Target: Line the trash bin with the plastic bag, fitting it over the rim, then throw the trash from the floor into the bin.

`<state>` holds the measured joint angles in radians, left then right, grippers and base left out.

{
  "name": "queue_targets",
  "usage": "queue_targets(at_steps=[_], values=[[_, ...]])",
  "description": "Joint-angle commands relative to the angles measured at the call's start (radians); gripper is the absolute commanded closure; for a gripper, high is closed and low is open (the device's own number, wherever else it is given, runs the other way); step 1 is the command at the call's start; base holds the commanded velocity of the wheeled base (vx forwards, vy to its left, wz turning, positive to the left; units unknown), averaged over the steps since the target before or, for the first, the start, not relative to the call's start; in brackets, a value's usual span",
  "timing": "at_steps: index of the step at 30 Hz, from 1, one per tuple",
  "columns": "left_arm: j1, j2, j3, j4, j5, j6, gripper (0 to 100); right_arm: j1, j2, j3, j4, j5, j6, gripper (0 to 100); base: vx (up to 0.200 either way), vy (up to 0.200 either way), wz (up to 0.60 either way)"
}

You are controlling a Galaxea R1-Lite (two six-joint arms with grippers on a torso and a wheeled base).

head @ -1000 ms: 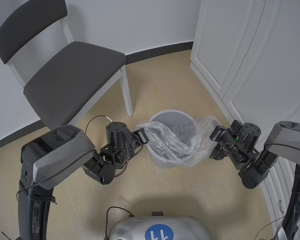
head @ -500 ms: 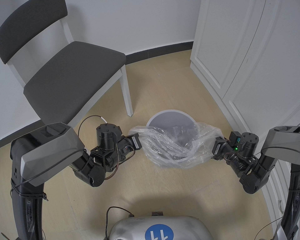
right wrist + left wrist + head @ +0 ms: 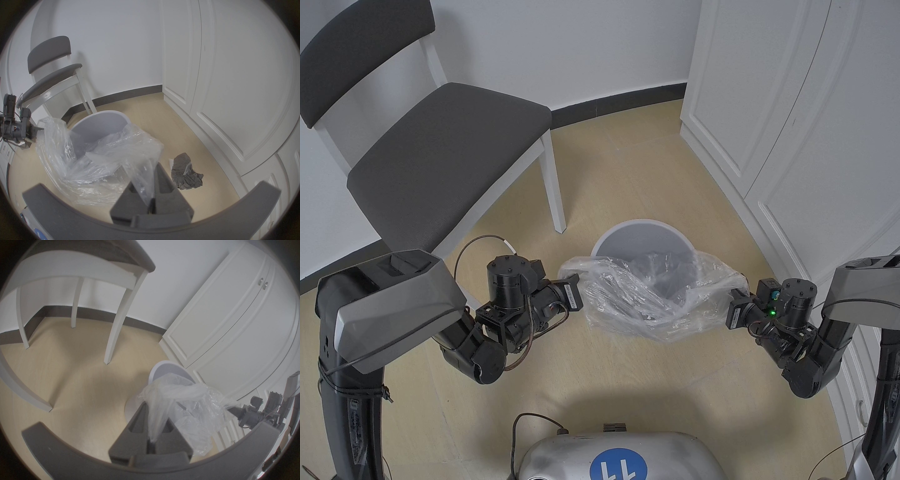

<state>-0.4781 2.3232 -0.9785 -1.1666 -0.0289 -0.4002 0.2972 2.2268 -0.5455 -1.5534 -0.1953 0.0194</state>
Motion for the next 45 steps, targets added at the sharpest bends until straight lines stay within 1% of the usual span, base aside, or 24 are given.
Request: queue_targets(at_steps=[1, 2, 5, 13, 16, 17, 19, 22, 27, 28, 31, 32, 36, 37, 40, 42, 43, 45], values=[[-0.002, 0.036, 0.006, -0.087, 0.000, 0.009, 100, 0.005, 0.010, -0.007, -0.017, 0.001, 0.002, 100, 0.000, 0.000, 0.00], [-0.002, 0.047, 0.011, -0.130, 0.000, 0.009, 100, 0.008, 0.013, -0.008, -0.017, -0.001, 0.002, 100, 0.000, 0.000, 0.00], [0.001, 0.058, 0.015, -0.194, -0.005, 0.009, 100, 0.017, 0.027, -0.013, -0.017, -0.003, 0.002, 100, 0.000, 0.000, 0.00], [0.021, 0.073, 0.000, -0.251, -0.014, 0.008, 100, 0.036, 0.105, -0.085, -0.017, -0.018, 0.008, 100, 0.000, 0.000, 0.00], [0.022, 0.111, -0.029, -0.312, -0.012, 0.008, 100, 0.048, 0.131, -0.128, -0.017, -0.055, 0.025, 100, 0.000, 0.000, 0.00], [0.022, 0.111, -0.029, -0.312, -0.012, 0.008, 100, 0.048, 0.131, -0.128, -0.017, -0.055, 0.025, 100, 0.000, 0.000, 0.00], [0.024, 0.148, -0.058, -0.366, -0.012, 0.008, 100, 0.068, 0.143, -0.186, -0.017, -0.102, 0.067, 100, 0.000, 0.000, 0.00], [0.032, 0.154, -0.069, -0.366, -0.011, 0.006, 100, 0.076, 0.149, -0.228, -0.017, -0.125, 0.096, 100, 0.000, 0.000, 0.00], [0.041, 0.159, -0.080, -0.366, -0.009, 0.004, 100, 0.080, 0.146, -0.283, -0.017, -0.133, 0.140, 100, 0.000, 0.000, 0.00], [0.042, 0.159, -0.080, -0.367, -0.009, 0.006, 100, 0.080, 0.146, -0.284, -0.017, -0.133, 0.142, 100, 0.000, 0.000, 0.00], [0.049, 0.162, -0.071, -0.366, -0.012, 0.008, 100, 0.080, 0.142, -0.304, -0.017, -0.174, 0.143, 100, 0.000, 0.000, 0.00], [0.052, 0.166, -0.071, -0.366, -0.012, 0.008, 100, 0.079, 0.140, -0.304, -0.017, -0.176, 0.143, 100, 0.000, 0.000, 0.00], [0.059, 0.185, -0.069, -0.364, -0.016, 0.015, 100, 0.069, 0.137, -0.286, -0.017, -0.177, 0.136, 100, 0.000, 0.000, 0.00], [0.065, 0.188, -0.062, -0.364, -0.023, 0.038, 100, 0.063, 0.131, -0.258, -0.017, -0.170, 0.129, 100, 0.000, 0.000, 0.00], [0.072, 0.180, -0.020, -0.364, -0.059, 0.066, 100, 0.056, 0.113, -0.214, -0.017, -0.162, 0.114, 100, 0.000, 0.000, 0.00], [0.075, 0.170, 0.017, -0.366, -0.094, 0.081, 100, 0.053, 0.093, -0.174, -0.017, -0.127, 0.111, 100, 0.000, 0.000, 0.00], [0.075, 0.170, 0.020, -0.366, -0.098, 0.083, 100, 0.053, 0.086, -0.163, -0.017, -0.113, 0.113, 100, 0.000, 0.000, 0.00], [0.073, 0.168, 0.017, -0.367, -0.097, 0.084, 100, 0.053, 0.054, -0.114, -0.017, -0.062, 0.119, 100, 0.000, 0.000, 0.00]])
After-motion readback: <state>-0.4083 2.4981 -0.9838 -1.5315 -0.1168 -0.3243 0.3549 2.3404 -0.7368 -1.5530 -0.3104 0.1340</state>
